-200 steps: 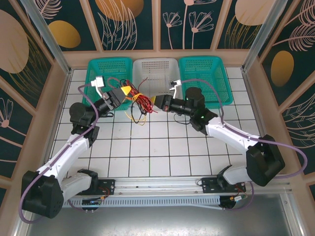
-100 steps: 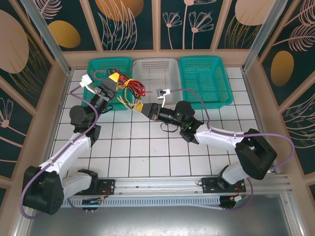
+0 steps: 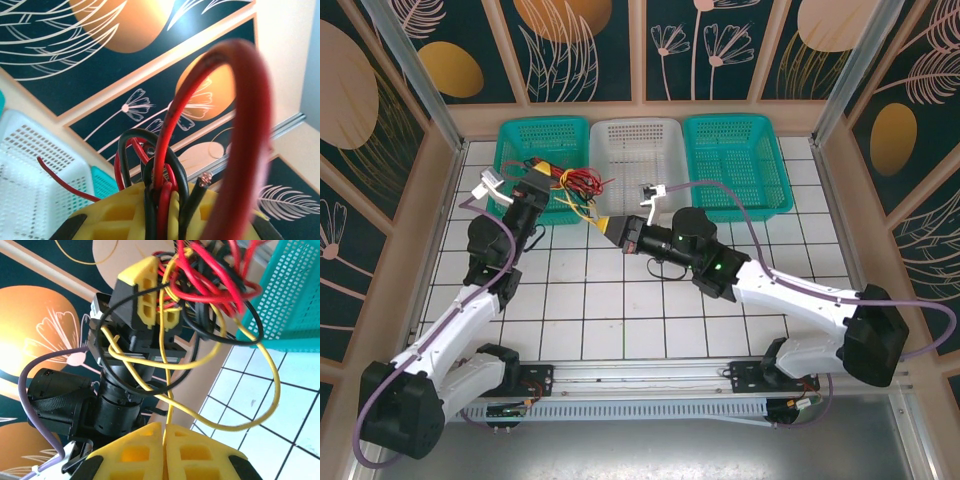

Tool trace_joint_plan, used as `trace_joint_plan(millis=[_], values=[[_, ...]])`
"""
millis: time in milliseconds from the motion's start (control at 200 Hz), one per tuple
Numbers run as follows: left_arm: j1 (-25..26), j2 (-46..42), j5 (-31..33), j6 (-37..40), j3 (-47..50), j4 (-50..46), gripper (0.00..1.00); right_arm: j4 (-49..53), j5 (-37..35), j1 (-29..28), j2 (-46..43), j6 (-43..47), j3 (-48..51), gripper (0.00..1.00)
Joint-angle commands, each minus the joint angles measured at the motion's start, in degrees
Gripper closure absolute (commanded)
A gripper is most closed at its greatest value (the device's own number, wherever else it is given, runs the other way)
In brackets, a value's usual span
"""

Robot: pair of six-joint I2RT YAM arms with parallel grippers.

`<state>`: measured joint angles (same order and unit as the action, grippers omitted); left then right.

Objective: Untangle the cables

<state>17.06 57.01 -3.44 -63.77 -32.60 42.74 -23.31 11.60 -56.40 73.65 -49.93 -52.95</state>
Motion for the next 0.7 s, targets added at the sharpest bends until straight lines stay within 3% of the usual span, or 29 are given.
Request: trace_joint_plan(millis=[0, 290, 501, 696], values=[[-0.2, -1.6, 2.3, 3.4, 0.8, -0.5, 1.0, 7.9, -2.6, -0.9, -1.0, 5.1, -5.0, 1.0], [-0.1, -2.2, 0.8, 6.8, 0.7, -6.2, 1.0, 16.1, -6.0, -3.5, 0.6, 11.5, -14.5, 1.0], [0.1, -3.3, -5.4, 8.8, 2.8, -8.2, 1.0, 23.9, -8.6, -3.1, 2.8, 15.6, -23.5, 1.0], [1.4, -5.1, -7.9, 15.3, 2.8, -14.7, 1.0, 29.7, -9.8, -1.9, 7.3, 18.6, -34.2, 1.0]])
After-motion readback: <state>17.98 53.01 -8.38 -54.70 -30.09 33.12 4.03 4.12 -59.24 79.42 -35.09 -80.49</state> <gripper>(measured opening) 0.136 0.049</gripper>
